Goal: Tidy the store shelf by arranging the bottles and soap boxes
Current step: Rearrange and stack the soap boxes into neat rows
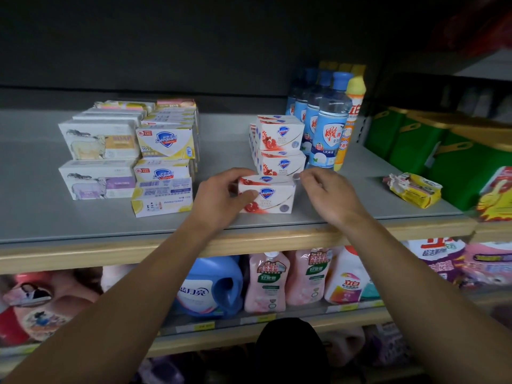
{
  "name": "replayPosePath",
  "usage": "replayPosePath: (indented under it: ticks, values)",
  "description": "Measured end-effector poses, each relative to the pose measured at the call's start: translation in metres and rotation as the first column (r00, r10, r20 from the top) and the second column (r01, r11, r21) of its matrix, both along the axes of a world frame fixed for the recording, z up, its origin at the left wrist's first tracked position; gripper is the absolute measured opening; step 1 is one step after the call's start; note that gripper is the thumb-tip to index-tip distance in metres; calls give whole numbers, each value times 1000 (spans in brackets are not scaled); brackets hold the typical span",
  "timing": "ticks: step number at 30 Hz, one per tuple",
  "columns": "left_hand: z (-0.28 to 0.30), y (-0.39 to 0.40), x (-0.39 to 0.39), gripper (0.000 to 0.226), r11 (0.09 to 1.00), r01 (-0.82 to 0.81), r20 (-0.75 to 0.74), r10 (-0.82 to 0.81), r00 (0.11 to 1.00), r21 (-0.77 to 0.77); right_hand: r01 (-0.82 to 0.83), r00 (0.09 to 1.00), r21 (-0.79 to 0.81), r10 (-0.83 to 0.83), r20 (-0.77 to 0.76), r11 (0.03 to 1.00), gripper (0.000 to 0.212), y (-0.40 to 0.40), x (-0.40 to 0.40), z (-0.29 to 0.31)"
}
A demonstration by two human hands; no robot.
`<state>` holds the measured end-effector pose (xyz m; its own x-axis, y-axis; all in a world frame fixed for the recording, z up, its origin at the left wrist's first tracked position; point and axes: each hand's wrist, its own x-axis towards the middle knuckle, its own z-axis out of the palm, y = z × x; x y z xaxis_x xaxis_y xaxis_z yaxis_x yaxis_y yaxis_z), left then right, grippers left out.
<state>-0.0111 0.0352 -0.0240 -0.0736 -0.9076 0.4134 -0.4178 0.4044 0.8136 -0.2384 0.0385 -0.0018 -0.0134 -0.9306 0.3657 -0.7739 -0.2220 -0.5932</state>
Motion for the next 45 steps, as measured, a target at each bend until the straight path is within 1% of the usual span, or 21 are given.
replayPosePath:
  ticks: [1, 3, 4, 5, 9, 13, 15, 19, 20, 22, 23, 24, 27, 29, 32, 45]
  values:
    - [0, -1, 0, 32, 1000, -13, -5, 13, 1000, 7, 29, 990, 33, -24, -139, 999, 34, -2, -8, 0]
    - [1, -3, -1, 32, 999, -47, -7, 47, 999, 0, 96, 918, 141, -33, -395, 985, 51, -2, -22, -4]
    - [1, -4, -1, 33, 998, -65, -13, 65, 998, -6, 119, 889, 183, -22, -458, 976, 56, -1, -26, -9]
    - [2, -5, -1, 33, 996, -85, -22, 85, 996, -11, 129, 880, 203, -17, -474, 971, 58, 1, -28, -14]
    - [8, -15, -4, 34, 989, -146, -27, 145, 989, -38, 132, 895, 155, -50, -444, 979, 58, -2, -29, -26]
    - [30, -36, -21, 33, 968, -204, -8, 206, 979, -148, 143, 898, 143, -68, -435, 979, 58, -4, -31, -29]
    - [43, -50, -32, 33, 966, -197, -3, 200, 980, -169, 147, 901, 139, -75, -427, 979, 59, -6, -33, -32]
    - [64, -82, -52, 35, 950, -207, 117, 239, 964, -232, 139, 910, 145, -68, -410, 980, 62, -7, -33, -32]
    - [65, -89, -55, 35, 944, -212, 170, 258, 951, -252, 138, 909, 140, -69, -411, 981, 61, -7, -34, -33]
    - [59, -97, -58, 36, 921, -218, 315, 322, 893, -323, 142, 907, 132, -76, -415, 981, 59, -7, -34, -32]
    - [54, -99, -58, 37, 907, -220, 363, 353, 862, -359, 144, 907, 129, -78, -415, 981, 58, -7, -34, -32]
    - [48, -100, -58, 38, 893, -227, 379, 380, 844, -389, 143, 908, 126, -79, -412, 982, 58, -7, -33, -32]
    - [41, -103, -57, 39, 866, -247, 341, 412, 845, -434, 139, 912, 125, -77, -403, 982, 57, -6, -32, -31]
    - [43, -106, -59, 38, 867, -234, 357, 408, 840, -440, 136, 911, 125, -74, -406, 983, 57, -6, -32, -31]
    - [48, -109, -61, 38, 876, -219, 387, 398, 832, -430, 127, 911, 126, -65, -408, 984, 57, -5, -33, -30]
    - [49, -117, -60, 42, 875, -228, 393, 407, 825, -427, 125, 911, 126, -64, -408, 984, 57, -4, -32, -29]
